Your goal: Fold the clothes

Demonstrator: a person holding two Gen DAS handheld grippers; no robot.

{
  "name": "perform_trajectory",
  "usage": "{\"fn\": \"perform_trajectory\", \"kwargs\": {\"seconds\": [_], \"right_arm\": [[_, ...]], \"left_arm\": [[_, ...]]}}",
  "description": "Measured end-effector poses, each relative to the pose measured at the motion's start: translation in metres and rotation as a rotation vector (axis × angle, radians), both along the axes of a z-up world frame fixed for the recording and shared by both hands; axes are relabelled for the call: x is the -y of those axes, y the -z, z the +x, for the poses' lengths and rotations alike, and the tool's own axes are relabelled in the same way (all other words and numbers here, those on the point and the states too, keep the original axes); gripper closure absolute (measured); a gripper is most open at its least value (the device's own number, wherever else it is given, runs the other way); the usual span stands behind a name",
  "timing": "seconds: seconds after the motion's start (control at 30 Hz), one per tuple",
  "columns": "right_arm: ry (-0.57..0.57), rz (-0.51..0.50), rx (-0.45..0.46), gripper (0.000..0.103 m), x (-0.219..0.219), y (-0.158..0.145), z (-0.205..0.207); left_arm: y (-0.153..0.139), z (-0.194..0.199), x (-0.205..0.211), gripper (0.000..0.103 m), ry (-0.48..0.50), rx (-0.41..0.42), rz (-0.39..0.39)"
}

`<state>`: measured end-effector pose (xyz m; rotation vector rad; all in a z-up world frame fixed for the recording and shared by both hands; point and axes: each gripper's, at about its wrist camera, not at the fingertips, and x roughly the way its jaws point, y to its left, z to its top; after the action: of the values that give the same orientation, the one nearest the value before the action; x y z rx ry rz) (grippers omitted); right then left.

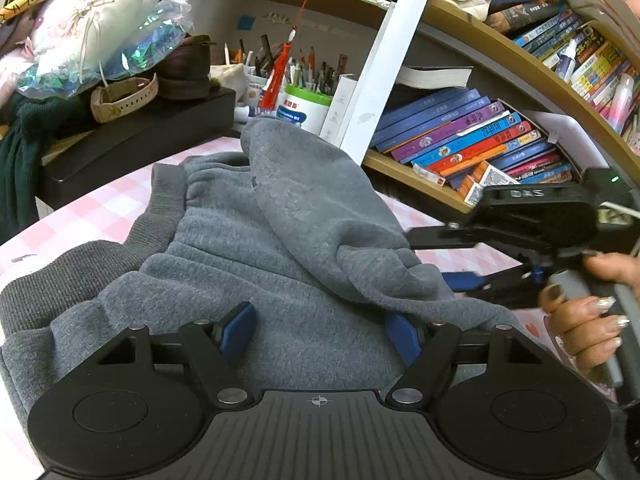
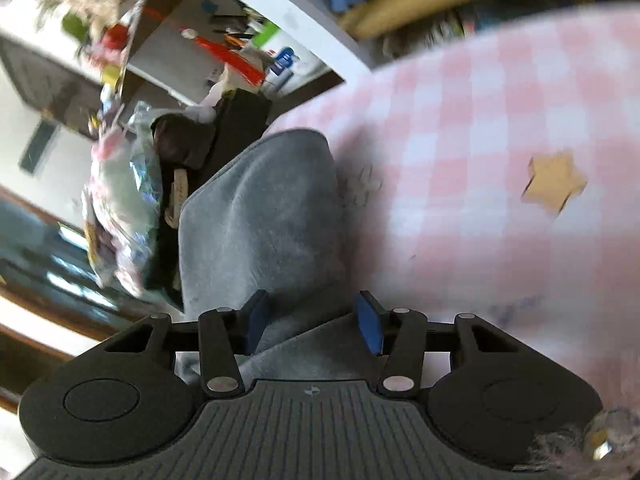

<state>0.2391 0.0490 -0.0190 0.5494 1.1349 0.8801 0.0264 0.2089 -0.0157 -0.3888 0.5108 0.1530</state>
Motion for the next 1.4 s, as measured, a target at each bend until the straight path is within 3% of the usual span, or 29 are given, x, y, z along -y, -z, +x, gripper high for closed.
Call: {"fn": "perform_trajectory", "kwargs": {"seconds": [0.1, 0.13, 0.17, 0.2, 0.4, 0.53, 0.63, 0.8, 0.87, 0.97, 1.0, 1.03, 1.1, 1.13, 1.27, 1.4], "right_arm": [[0.062, 0.077, -0.068, 0.056, -0.002, 0.010, 0.002], [0.082, 0.098, -0.088, 0.061, -0.003, 0.012, 0.000], [0.108, 0.102, -0.087, 0.075, -0.003, 0.012, 0.000], [0.135, 0.106, -0.084, 0.082, -0.003, 0.012, 0.001], [0.225, 0.126, 0.158, 0.089, 0.021, -0.030, -0.017], [0.297, 0.093, 0.392, 0.094, 0.041, -0.070, -0.032], [0.395, 0.027, 0.604, 0.094, 0.065, -0.101, -0.045], [0.575, -0.116, 0.822, 0.094, 0.112, -0.128, -0.060], [0.603, -0.203, 0.853, 0.093, 0.129, -0.124, -0.062], [0.605, -0.362, 0.742, 0.085, 0.155, -0.098, -0.049], [0.596, -0.394, 0.655, 0.078, 0.166, -0.084, -0.040], [0.589, -0.423, 0.568, 0.062, 0.177, -0.071, -0.032], [0.621, -0.413, 0.418, 0.060, 0.208, -0.048, -0.021], [0.643, -0.410, 0.394, 0.060, 0.220, -0.042, -0.020], [0.706, -0.458, 0.444, 0.061, 0.247, -0.044, -0.018], [0.601, -0.521, 0.529, 0.066, 0.231, -0.046, -0.013]], "left_arm": [[0.000, 0.000, 0.000, 0.029, 0.000, 0.002, -0.004], [0.000, 0.000, 0.000, 0.028, 0.000, 0.002, -0.005], [0.000, 0.000, 0.000, 0.028, 0.000, 0.003, -0.007], [0.000, 0.000, 0.001, 0.028, 0.000, 0.004, -0.009], [0.000, 0.000, 0.000, 0.028, -0.001, 0.006, -0.016], [0.000, -0.001, 0.000, 0.028, 0.000, 0.007, -0.018], [0.000, -0.001, 0.000, 0.028, 0.000, 0.006, -0.017], [0.001, -0.001, 0.000, 0.028, 0.000, 0.006, -0.016], [0.001, -0.001, 0.000, 0.028, 0.000, 0.005, -0.015], [0.000, -0.001, 0.000, 0.028, -0.001, 0.004, -0.012], [0.000, 0.000, 0.001, 0.028, -0.001, 0.003, -0.010], [0.000, 0.000, 0.001, 0.028, -0.001, 0.002, -0.009], [0.000, 0.000, 0.001, 0.028, -0.001, 0.001, -0.007], [0.000, 0.000, 0.001, 0.028, -0.001, 0.000, -0.006], [0.000, 0.001, 0.002, 0.027, 0.001, -0.003, 0.000], [0.000, 0.001, 0.001, 0.027, 0.001, -0.003, -0.001]]}}
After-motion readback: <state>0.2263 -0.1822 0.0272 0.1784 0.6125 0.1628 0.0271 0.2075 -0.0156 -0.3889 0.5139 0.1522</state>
